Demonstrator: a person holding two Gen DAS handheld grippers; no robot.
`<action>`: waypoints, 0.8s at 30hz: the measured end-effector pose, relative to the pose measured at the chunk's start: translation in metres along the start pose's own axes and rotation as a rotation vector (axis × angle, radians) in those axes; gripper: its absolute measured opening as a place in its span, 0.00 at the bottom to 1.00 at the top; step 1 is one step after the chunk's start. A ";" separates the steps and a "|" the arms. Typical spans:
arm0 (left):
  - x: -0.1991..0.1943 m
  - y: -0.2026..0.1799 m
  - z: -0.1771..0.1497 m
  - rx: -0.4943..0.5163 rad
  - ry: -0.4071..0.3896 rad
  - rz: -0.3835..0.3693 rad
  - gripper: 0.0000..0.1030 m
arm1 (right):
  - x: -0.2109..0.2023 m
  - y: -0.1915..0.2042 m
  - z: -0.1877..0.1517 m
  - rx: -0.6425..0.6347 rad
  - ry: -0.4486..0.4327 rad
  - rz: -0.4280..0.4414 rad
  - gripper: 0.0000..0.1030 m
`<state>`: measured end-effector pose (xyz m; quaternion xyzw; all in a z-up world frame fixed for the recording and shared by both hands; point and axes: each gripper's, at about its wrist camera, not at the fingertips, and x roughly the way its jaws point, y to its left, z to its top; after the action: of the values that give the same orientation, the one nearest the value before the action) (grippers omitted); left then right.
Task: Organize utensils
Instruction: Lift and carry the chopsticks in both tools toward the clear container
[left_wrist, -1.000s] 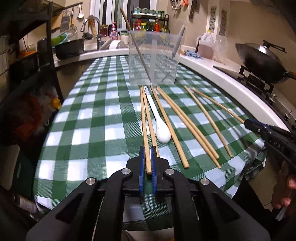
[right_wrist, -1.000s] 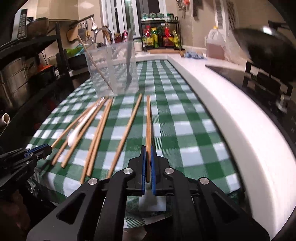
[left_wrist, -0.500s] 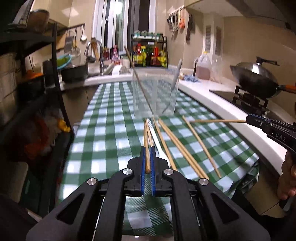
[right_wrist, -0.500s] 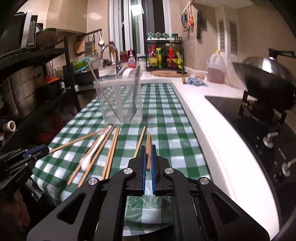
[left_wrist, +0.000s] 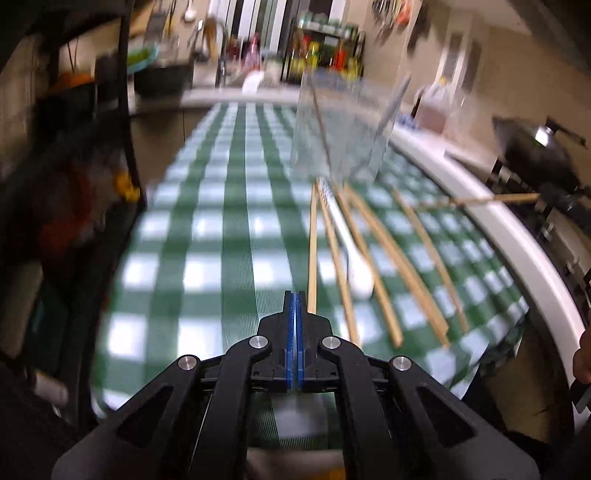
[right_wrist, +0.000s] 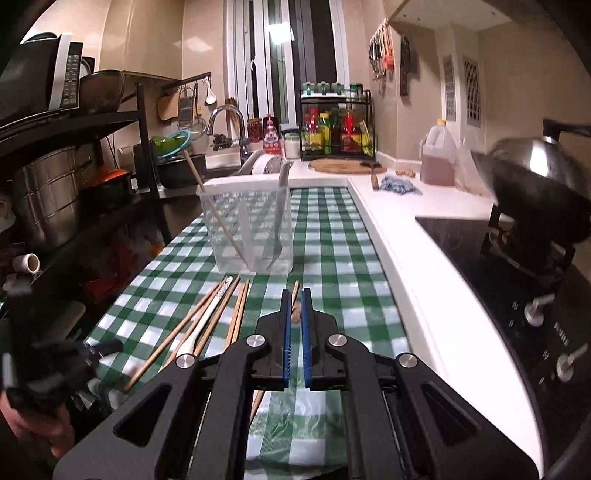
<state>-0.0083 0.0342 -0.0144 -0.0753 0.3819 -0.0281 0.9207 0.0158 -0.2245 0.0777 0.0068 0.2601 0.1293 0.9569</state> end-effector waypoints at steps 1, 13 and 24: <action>0.002 -0.001 -0.004 0.004 0.010 -0.001 0.01 | 0.001 0.000 -0.005 0.006 0.008 0.003 0.05; 0.007 -0.021 -0.026 0.113 0.030 0.057 0.18 | 0.002 -0.002 -0.022 0.030 0.020 0.022 0.05; -0.027 -0.029 -0.004 0.154 -0.111 0.055 0.06 | -0.005 -0.002 -0.015 0.031 0.005 0.032 0.05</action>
<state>-0.0300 0.0078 0.0064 0.0049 0.3290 -0.0280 0.9439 0.0044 -0.2284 0.0676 0.0254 0.2641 0.1406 0.9539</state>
